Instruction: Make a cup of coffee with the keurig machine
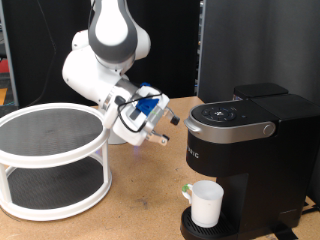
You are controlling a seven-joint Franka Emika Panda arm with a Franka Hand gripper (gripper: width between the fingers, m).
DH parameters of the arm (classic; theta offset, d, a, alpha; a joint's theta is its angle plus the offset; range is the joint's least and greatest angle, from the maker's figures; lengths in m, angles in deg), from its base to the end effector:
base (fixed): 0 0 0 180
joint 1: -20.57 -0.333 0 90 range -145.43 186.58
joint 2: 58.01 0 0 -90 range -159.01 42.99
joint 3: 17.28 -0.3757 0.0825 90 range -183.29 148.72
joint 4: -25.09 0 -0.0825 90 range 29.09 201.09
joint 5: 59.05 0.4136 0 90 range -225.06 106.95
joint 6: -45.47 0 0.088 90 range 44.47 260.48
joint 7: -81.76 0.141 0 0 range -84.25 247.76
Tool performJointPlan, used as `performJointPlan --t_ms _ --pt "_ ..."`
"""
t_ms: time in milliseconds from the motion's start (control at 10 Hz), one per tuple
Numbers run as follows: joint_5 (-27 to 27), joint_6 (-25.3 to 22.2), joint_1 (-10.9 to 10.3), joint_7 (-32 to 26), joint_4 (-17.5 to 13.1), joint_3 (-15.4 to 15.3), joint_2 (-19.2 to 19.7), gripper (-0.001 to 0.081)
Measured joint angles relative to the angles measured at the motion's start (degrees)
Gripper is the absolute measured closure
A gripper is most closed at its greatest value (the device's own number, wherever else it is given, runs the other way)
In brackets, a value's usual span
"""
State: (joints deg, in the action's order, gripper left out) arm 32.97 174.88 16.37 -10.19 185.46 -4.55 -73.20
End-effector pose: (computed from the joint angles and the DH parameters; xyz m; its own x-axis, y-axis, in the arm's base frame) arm 0.3803 0.0016 0.2973 0.7945 -0.1611 0.5855 0.3579 -0.6548 -0.6657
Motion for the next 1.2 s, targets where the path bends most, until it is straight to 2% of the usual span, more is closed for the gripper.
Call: performJointPlan --t_ms 300,600,1200 --pt "-3.65 -1.79 0.69 9.42 0.13 0.6 -6.11 0.0003" --pt "-3.15 -2.18 0.66 9.73 -0.58 0.29 -6.39 0.0003" --pt "-3.46 -3.17 0.25 22.98 -3.27 -3.22 -15.76 0.0003"
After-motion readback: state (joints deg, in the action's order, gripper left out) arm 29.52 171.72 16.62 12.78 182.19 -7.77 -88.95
